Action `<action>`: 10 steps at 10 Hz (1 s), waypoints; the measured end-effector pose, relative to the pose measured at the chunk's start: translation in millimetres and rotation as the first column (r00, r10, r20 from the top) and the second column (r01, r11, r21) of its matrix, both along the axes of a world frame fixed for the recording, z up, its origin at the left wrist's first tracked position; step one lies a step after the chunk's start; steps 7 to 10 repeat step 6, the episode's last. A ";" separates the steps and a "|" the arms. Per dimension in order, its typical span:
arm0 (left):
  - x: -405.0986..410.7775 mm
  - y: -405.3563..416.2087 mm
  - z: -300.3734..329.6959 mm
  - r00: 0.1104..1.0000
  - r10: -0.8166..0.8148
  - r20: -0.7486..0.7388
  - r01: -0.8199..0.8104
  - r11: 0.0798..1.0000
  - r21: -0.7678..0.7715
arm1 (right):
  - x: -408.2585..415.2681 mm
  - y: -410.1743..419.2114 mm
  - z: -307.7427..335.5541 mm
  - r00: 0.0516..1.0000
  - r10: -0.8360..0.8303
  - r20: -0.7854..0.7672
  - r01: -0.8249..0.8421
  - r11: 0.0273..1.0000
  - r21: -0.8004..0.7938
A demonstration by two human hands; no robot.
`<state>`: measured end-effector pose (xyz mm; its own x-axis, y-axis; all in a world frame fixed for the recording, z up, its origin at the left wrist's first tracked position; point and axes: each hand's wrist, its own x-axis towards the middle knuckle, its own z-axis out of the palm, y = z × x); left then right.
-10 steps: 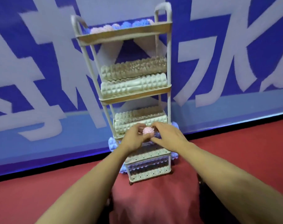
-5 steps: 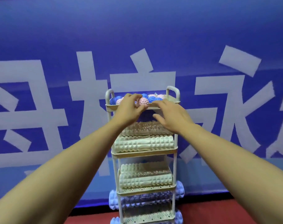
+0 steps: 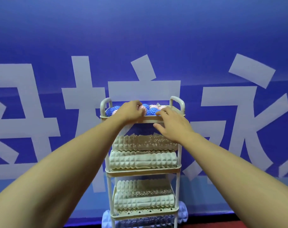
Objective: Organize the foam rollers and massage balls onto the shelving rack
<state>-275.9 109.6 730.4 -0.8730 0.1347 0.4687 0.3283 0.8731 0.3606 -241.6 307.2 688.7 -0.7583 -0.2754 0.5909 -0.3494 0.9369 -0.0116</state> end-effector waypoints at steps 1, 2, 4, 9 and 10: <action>-4.2 -4.7 0.8 0.995 -0.009 0.104 0.017 0.997 -0.078 | -2.7 -3.8 -1.3 1.000 0.016 0.004 -0.016 1.000 0.009; -4.4 -10.3 -3.0 0.996 0.004 0.091 0.006 0.994 -0.105 | -3.5 -7.9 -0.9 0.999 0.031 0.009 -0.031 0.999 0.015; 5.3 -18.4 -14.6 0.995 -0.095 0.016 0.096 0.976 -0.198 | -1.0 -12.8 -3.8 0.999 0.040 0.004 -0.040 0.999 0.035; 20.1 -29.9 -25.4 0.989 -0.151 0.001 0.144 0.941 -0.307 | 14.1 -11.3 -0.1 1.000 0.025 -0.017 -0.024 1.000 0.017; 20.1 -29.9 -25.4 0.989 -0.151 0.001 0.144 0.941 -0.307 | 14.1 -11.3 -0.1 1.000 0.025 -0.017 -0.024 1.000 0.017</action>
